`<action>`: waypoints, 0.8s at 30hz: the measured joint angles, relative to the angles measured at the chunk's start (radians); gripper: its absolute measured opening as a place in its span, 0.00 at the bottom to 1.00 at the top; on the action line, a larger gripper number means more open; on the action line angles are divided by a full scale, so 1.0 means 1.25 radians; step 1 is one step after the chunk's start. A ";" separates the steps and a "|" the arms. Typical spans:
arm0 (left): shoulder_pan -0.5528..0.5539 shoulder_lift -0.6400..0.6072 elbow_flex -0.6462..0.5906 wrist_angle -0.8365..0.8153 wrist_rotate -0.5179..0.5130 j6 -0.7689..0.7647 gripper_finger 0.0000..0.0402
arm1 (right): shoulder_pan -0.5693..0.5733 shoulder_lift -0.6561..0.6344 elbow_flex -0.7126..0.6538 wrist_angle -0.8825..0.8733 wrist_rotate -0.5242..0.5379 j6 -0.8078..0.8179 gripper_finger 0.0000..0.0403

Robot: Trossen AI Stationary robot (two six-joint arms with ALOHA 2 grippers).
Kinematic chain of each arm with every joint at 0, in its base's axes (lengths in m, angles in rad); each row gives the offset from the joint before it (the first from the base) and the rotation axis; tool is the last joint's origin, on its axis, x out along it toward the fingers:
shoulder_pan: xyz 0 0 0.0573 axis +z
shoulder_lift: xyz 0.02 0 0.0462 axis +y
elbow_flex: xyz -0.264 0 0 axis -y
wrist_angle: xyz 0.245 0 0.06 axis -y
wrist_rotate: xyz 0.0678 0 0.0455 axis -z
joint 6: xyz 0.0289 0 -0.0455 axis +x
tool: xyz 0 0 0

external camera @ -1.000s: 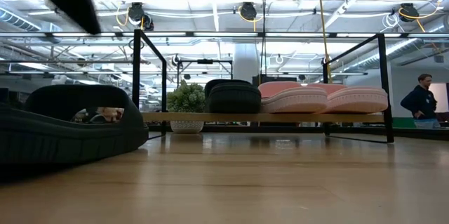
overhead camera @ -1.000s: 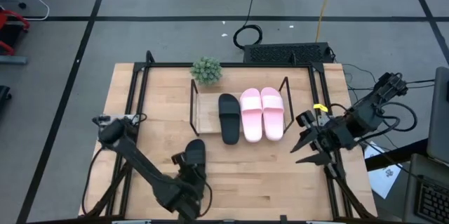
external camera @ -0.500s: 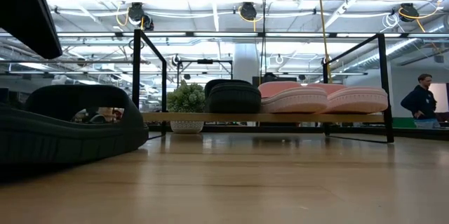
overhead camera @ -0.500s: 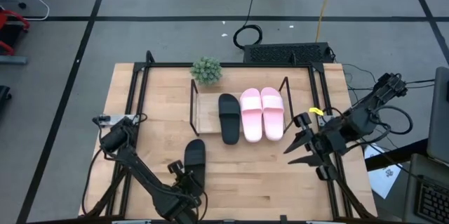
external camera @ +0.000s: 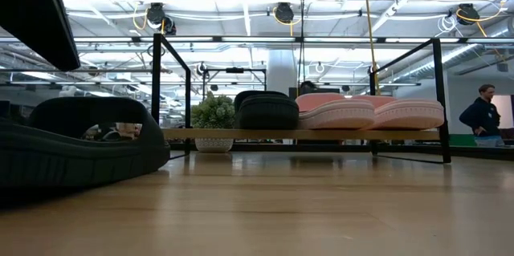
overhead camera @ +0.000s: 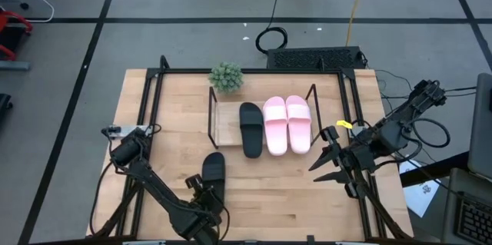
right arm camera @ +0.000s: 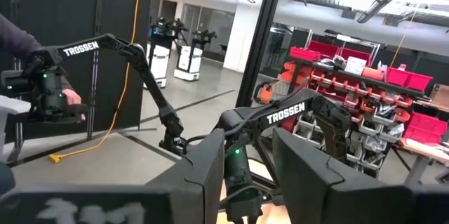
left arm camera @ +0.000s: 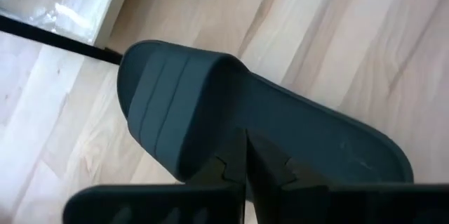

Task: Pick and place slides into the shelf
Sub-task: Put the black slide on the shelf

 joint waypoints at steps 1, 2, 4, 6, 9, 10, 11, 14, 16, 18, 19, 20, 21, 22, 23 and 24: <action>0.003 0.000 0.000 0.000 0.005 -0.005 0.02 | 0.000 0.000 0.000 -0.003 0.000 0.000 0.28; 0.008 0.000 0.000 0.000 0.013 -0.007 0.04 | 0.000 0.000 0.000 -0.003 0.000 -0.002 0.28; 0.018 0.000 0.000 -0.003 0.041 -0.007 0.07 | 0.000 0.000 0.000 -0.003 0.000 -0.005 0.28; 0.029 0.000 0.000 -0.012 0.072 -0.016 0.12 | 0.000 0.000 0.000 -0.003 0.000 -0.005 0.28; 0.040 0.000 0.000 -0.017 0.090 -0.060 0.20 | 0.000 0.000 0.000 -0.006 0.000 -0.008 0.28; 0.043 0.000 0.000 -0.018 0.088 -0.067 0.23 | 0.000 0.000 0.000 -0.009 0.000 -0.008 0.28; 0.046 0.000 0.000 -0.022 0.085 -0.070 0.26 | 0.000 0.000 0.000 -0.014 0.000 -0.008 0.28; 0.055 0.000 0.000 -0.037 0.078 -0.077 0.35 | 0.000 0.000 0.000 -0.023 0.000 -0.008 0.28; 0.056 0.000 0.000 -0.044 0.069 -0.080 0.39 | 0.000 0.000 0.000 -0.023 0.000 -0.008 0.28; 0.056 0.000 0.000 -0.049 0.055 -0.096 0.42 | 0.000 0.000 0.000 -0.024 0.000 -0.008 0.28; 0.056 0.000 0.000 -0.049 0.045 -0.098 0.43 | 0.000 0.000 0.000 -0.026 0.000 -0.008 0.28; 0.054 0.000 0.000 -0.050 0.037 -0.098 0.44 | 0.000 0.000 0.000 -0.028 0.000 -0.008 0.28; 0.051 0.000 0.000 -0.056 0.027 -0.096 0.44 | 0.000 0.000 0.000 -0.030 0.000 -0.008 0.28; 0.050 0.000 0.000 -0.066 0.017 -0.094 0.44 | 0.000 0.000 0.000 -0.033 0.000 -0.007 0.28; 0.047 0.000 0.000 -0.078 0.005 -0.094 0.44 | 0.000 0.000 0.000 -0.035 0.000 -0.005 0.28; 0.045 0.000 -0.001 -0.090 -0.005 -0.094 0.44 | 0.000 0.000 0.000 -0.038 -0.001 -0.004 0.28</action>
